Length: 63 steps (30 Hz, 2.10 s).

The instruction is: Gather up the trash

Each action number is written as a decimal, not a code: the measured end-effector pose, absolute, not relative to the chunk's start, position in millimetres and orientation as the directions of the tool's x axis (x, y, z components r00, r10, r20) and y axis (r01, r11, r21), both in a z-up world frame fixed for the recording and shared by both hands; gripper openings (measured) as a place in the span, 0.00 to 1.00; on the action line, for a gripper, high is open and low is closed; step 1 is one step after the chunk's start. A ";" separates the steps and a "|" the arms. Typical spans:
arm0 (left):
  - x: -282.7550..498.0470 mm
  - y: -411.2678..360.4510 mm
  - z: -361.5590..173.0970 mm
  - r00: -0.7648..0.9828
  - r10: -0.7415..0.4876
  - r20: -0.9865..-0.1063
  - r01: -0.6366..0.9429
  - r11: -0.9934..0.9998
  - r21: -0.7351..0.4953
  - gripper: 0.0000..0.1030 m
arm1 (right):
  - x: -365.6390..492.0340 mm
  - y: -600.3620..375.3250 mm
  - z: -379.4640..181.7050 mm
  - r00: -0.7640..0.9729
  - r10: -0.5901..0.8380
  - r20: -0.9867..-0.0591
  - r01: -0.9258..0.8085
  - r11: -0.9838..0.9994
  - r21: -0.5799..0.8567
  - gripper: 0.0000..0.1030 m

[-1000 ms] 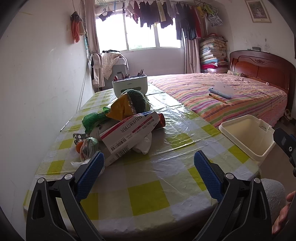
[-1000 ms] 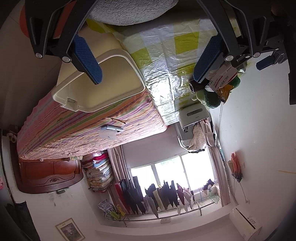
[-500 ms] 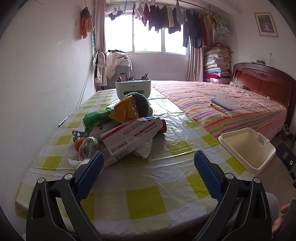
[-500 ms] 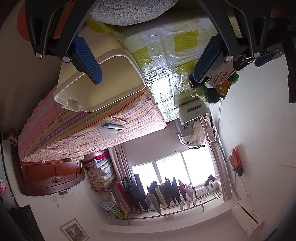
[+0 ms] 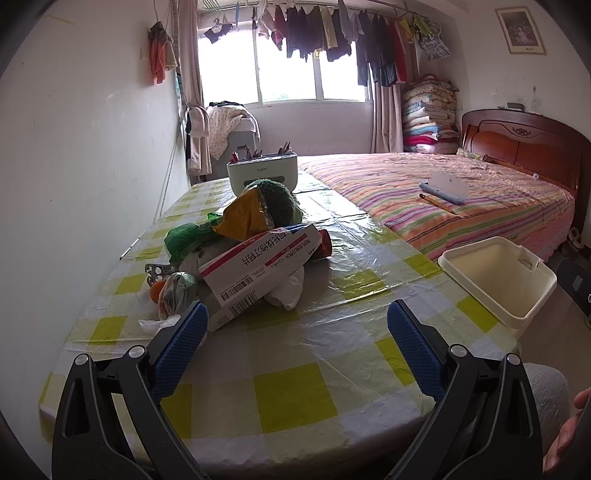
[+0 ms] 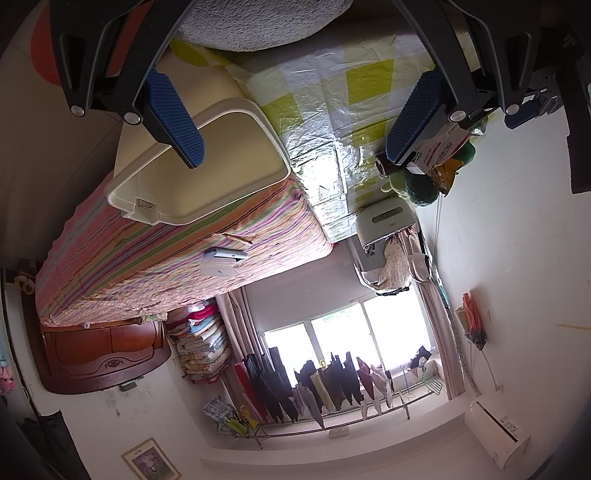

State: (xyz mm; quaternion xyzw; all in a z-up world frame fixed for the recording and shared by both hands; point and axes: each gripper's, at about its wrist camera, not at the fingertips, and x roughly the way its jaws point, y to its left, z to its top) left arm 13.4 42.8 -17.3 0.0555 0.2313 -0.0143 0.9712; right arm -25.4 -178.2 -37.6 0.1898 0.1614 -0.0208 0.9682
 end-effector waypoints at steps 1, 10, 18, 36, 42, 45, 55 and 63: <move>13.7 43.6 -17.8 0.892 -0.003 -0.452 0.054 0.993 0.101 0.93 | -25.4 -178.4 -37.6 0.947 0.021 -0.321 0.102 0.927 0.361 0.93; 12.0 43.6 -18.0 0.894 0.003 -0.448 0.055 0.992 0.117 0.93 | -25.2 -177.7 -37.5 0.947 0.022 -0.321 0.101 0.926 0.363 0.93; 12.3 43.5 -19.2 0.893 0.008 -0.449 0.055 0.990 0.126 0.93 | -25.3 -177.8 -37.5 0.947 0.022 -0.321 0.101 0.926 0.363 0.93; 11.8 43.9 -19.9 0.894 0.008 -0.448 0.061 0.988 0.139 0.93 | -25.2 -178.0 -37.5 0.947 0.022 -0.322 0.102 0.926 0.364 0.93; 11.9 46.6 -18.4 0.895 0.008 -0.445 0.056 0.990 0.131 0.93 | -25.4 -177.6 -37.9 0.946 0.020 -0.324 0.103 0.928 0.358 0.93; 11.9 48.9 -17.0 0.896 0.002 -0.445 0.057 0.991 0.121 0.93 | -25.3 -177.9 -39.4 0.945 0.016 -0.328 0.105 0.931 0.349 0.93; 9.2 58.8 -9.7 0.903 0.002 -0.430 0.040 0.995 0.089 0.93 | -22.0 -172.4 -38.4 0.938 0.008 -0.346 0.111 0.941 0.321 0.93; 11.5 76.4 -3.2 0.905 0.027 -0.424 -0.005 0.999 0.054 0.93 | -12.7 -168.5 -37.1 0.921 0.030 -0.389 0.098 0.948 0.304 0.93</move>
